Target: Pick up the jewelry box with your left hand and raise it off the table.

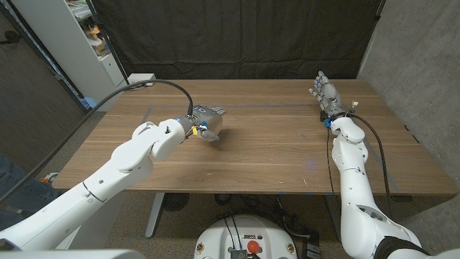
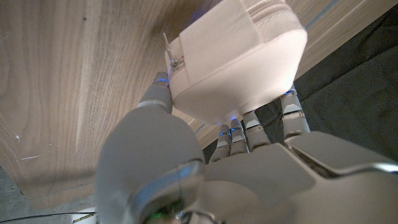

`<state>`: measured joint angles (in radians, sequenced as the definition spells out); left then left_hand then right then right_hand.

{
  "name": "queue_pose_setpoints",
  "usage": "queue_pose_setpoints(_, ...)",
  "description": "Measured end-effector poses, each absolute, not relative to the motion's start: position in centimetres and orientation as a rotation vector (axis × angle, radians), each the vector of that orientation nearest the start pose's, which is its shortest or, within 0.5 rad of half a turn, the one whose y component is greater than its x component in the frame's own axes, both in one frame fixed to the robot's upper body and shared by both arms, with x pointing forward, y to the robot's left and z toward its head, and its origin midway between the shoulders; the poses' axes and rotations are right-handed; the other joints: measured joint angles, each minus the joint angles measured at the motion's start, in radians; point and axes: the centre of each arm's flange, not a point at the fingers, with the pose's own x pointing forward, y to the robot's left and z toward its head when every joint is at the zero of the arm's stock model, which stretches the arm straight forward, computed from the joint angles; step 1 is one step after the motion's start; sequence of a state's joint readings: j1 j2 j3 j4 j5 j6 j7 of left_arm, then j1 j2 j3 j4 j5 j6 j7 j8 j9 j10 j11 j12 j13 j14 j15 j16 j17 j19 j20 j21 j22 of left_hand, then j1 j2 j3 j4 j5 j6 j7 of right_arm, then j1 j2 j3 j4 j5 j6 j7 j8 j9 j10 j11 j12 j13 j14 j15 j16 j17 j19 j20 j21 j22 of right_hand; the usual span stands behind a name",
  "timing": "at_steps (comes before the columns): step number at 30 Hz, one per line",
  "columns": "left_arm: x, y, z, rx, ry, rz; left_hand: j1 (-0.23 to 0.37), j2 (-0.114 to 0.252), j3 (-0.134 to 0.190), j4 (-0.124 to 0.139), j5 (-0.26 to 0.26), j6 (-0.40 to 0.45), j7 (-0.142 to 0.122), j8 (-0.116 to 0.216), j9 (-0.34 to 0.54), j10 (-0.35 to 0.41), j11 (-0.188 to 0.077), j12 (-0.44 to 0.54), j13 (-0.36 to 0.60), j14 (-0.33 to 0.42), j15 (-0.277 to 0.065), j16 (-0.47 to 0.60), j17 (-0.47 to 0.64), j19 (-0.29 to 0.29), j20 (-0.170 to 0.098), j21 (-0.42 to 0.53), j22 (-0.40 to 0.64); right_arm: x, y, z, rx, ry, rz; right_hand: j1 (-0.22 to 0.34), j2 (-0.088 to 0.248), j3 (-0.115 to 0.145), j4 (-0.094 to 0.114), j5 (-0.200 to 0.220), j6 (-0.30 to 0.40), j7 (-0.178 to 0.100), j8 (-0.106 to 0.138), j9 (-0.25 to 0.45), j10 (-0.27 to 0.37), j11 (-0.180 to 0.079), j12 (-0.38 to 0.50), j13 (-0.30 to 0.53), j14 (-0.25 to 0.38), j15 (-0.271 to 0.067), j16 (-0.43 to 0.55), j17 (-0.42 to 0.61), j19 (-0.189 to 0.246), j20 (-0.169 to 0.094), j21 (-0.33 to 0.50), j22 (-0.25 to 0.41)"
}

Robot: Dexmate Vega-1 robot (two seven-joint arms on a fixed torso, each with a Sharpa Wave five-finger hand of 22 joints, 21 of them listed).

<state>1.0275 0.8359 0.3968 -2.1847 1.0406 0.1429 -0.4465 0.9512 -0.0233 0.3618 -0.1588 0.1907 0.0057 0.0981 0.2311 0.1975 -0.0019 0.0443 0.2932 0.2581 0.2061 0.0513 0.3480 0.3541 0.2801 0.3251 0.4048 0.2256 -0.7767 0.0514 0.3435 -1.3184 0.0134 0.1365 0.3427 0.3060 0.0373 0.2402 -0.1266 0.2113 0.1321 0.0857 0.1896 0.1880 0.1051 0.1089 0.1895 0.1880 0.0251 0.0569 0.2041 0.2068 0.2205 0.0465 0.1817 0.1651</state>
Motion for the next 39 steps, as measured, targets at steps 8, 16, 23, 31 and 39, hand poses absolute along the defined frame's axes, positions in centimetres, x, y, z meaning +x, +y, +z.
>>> queue_pose_setpoints(8, 49.6, 18.0, 2.4, 1.923, -0.629, -0.029, 0.000, 0.000, 0.004, 0.002, 0.000, 0.004, -0.004, 0.000, 0.000, 0.003, -0.003, 0.000, 0.000, 0.005, -0.005, 0.000, 0.001, 0.004, 0.004, 0.002, 0.000, 65.0, -33.6, 2.3, 0.091, -0.691, 0.036, 0.000, 0.000, 0.000, 0.000, 0.000, 0.000, 0.000, 0.000, 0.000, 0.000, 0.000, 0.000, 0.000, 0.000, 0.000, 0.000, 0.000, 0.000, 0.000, 0.000, 0.000)
queue_pose_setpoints(16, 49.2, 18.1, 2.9, 1.927, -0.639, -0.009, 0.000, 0.000, 0.006, 0.002, 0.000, 0.004, -0.004, 0.000, 0.000, 0.003, -0.003, 0.000, 0.000, 0.006, -0.005, 0.000, 0.004, 0.006, 0.006, 0.005, 0.000, 64.9, -33.6, 2.6, 0.088, -0.695, 0.035, 0.000, 0.000, 0.000, 0.000, 0.000, 0.000, 0.000, 0.000, 0.000, 0.000, 0.000, 0.000, 0.000, 0.000, 0.000, 0.000, -0.002, 0.000, 0.000, 0.000, 0.000)
queue_pose_setpoints(23, 48.2, 18.3, 4.0, 1.922, -0.664, 0.022, 0.000, 0.000, 0.009, -0.001, 0.000, 0.009, 0.002, 0.000, 0.000, 0.014, -0.004, 0.000, 0.000, 0.015, -0.006, 0.000, 0.006, 0.006, 0.006, 0.006, 0.000, 64.9, -33.6, 2.8, 0.084, -0.697, 0.034, 0.000, 0.000, 0.000, 0.000, 0.000, 0.000, 0.000, 0.000, 0.000, 0.000, 0.000, 0.000, 0.000, 0.000, 0.000, 0.000, -0.002, 0.000, 0.000, 0.000, 0.000)
queue_pose_setpoints(31, 47.6, 18.4, 4.8, 1.923, -0.677, 0.045, 0.005, -0.005, 0.009, -0.001, 0.000, 0.014, -0.003, 0.000, 0.000, 0.014, -0.003, 0.005, 0.000, 0.020, -0.010, 0.004, 0.010, 0.006, 0.006, 0.006, 0.000, 64.8, -33.4, 3.1, 0.083, -0.703, 0.034, 0.000, 0.000, 0.000, 0.000, 0.000, 0.000, 0.000, 0.000, 0.000, 0.000, 0.000, 0.000, 0.000, 0.000, 0.000, 0.000, -0.001, 0.000, 0.000, 0.000, 0.000)
queue_pose_setpoints(39, 46.8, 18.5, 5.9, 1.933, -0.697, 0.072, 0.005, -0.005, 0.016, 0.000, 0.000, 0.014, -0.003, 0.000, 0.000, 0.019, -0.009, 0.007, 0.000, 0.020, -0.010, 0.004, 0.010, 0.009, 0.009, 0.009, 0.000, 64.6, -33.4, 3.4, 0.081, -0.706, 0.032, 0.000, 0.000, 0.000, 0.000, 0.000, 0.000, 0.000, 0.000, 0.000, 0.000, 0.000, 0.000, 0.000, 0.000, 0.000, 0.000, 0.000, 0.000, 0.000, 0.000, 0.000)
